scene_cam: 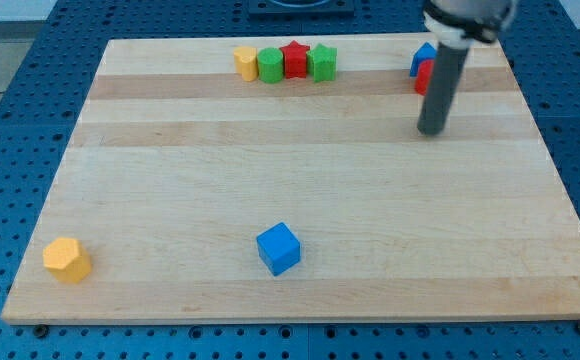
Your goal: Move the cube towards the top right of the board
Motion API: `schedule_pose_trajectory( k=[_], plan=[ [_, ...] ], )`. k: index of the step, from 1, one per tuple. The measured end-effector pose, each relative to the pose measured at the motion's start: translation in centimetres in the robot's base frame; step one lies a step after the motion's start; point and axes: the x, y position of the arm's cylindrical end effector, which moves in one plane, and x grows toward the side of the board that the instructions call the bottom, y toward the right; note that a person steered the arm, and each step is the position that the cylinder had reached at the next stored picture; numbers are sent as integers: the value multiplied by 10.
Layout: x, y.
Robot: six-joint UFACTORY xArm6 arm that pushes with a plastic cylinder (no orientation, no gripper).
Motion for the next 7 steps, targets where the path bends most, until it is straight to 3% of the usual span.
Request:
schedule_pose_trajectory(
  k=[1, 3, 4, 6, 7],
  plan=[
    [92, -10],
    [190, -75],
    [189, -155],
    [154, -199],
    [118, -252]
  ],
)
